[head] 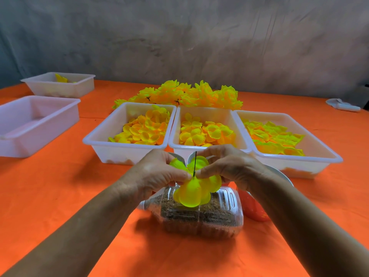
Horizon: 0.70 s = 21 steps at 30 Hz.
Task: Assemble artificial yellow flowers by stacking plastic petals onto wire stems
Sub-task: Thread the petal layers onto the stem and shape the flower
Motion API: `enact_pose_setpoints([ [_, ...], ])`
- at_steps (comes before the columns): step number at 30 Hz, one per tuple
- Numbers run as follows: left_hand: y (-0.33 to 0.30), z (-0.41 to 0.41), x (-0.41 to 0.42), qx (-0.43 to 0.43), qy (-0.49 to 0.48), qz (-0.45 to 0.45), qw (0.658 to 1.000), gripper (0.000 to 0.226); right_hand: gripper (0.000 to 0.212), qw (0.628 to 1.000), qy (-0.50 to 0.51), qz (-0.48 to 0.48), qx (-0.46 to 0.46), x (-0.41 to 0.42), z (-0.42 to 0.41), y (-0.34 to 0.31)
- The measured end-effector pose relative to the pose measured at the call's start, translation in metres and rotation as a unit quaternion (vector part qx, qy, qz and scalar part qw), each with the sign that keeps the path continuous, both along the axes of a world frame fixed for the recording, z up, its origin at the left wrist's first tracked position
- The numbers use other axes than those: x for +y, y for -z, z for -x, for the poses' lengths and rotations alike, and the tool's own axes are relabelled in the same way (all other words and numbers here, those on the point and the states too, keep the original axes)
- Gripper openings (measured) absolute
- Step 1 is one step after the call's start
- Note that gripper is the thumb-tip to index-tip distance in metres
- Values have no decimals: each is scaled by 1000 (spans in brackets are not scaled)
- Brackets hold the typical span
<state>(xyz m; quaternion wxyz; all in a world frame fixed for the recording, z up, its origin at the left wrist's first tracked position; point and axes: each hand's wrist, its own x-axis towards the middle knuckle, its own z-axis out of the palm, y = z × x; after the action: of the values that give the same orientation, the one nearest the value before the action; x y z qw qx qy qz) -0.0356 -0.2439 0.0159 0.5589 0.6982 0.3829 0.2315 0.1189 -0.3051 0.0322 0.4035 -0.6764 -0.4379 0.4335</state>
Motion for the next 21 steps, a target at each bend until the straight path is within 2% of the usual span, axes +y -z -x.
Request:
enact_pose_setpoints([
  [2, 1, 1, 0, 0, -16, -22, 1000, 18, 44, 1000, 3, 3, 4, -1, 0, 1],
  [4, 4, 4, -1, 21, -46, -127, 991, 28, 44, 1000, 5, 4, 6, -2, 0, 2],
  [6, 5, 6, -4, 23, -45, -254, 966, 41, 41, 1000, 8, 4, 7, -3, 0, 2],
  [8, 7, 6, -8, -10, -10, -320, 947, 35, 37, 1000, 5, 4, 7, -4, 0, 2],
  [10, 11, 4, -10, -37, 3, -321, 946, 19, 31, 1000, 3, 2, 10, -5, 0, 2],
  [12, 16, 1, -10, -58, -3, -297, 953, 13, 32, 1000, -1, 3, 5, -7, 0, 2],
  [17, 27, -5, -7, -126, -29, -271, 954, 9, 40, 1000, 3, 12, -3, -7, -3, 6],
  [21, 37, -6, -3, -149, -30, -292, 944, 13, 33, 1000, -4, 17, 20, -6, -5, 7],
])
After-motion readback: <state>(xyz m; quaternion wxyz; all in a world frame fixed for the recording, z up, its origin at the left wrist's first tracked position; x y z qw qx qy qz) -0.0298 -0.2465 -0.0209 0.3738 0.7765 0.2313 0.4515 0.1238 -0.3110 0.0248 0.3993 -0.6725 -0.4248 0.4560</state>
